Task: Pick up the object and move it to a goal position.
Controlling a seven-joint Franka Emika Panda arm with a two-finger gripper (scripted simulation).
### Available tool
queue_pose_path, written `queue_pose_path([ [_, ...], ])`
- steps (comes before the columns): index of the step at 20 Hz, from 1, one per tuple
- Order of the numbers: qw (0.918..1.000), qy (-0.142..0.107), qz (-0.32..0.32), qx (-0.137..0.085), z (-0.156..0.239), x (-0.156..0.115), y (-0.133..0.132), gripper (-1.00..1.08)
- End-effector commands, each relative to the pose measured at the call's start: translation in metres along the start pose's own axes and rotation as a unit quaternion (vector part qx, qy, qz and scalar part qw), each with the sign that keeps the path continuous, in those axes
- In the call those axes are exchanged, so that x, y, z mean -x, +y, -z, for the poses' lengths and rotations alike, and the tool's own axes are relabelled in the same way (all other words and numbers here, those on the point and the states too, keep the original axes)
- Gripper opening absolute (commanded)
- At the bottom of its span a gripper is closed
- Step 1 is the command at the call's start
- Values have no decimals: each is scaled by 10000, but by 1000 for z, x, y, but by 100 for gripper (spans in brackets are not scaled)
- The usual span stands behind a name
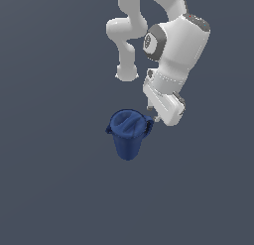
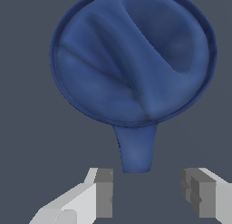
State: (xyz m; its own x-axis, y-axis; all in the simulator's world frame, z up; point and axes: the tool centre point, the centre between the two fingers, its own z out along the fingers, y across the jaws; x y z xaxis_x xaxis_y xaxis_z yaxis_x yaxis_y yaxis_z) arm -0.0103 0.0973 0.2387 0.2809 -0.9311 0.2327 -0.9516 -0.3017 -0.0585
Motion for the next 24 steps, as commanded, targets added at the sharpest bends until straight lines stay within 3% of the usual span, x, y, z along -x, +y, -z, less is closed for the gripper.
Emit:
queue_pose_path([
  [1,9997,59,-230,-34,-1,4,-3,28],
  [11,9966,199,-787,-140,-1,14,-9,28],
  [24,9951,234,-946,-148,-4,15,-10,28],
])
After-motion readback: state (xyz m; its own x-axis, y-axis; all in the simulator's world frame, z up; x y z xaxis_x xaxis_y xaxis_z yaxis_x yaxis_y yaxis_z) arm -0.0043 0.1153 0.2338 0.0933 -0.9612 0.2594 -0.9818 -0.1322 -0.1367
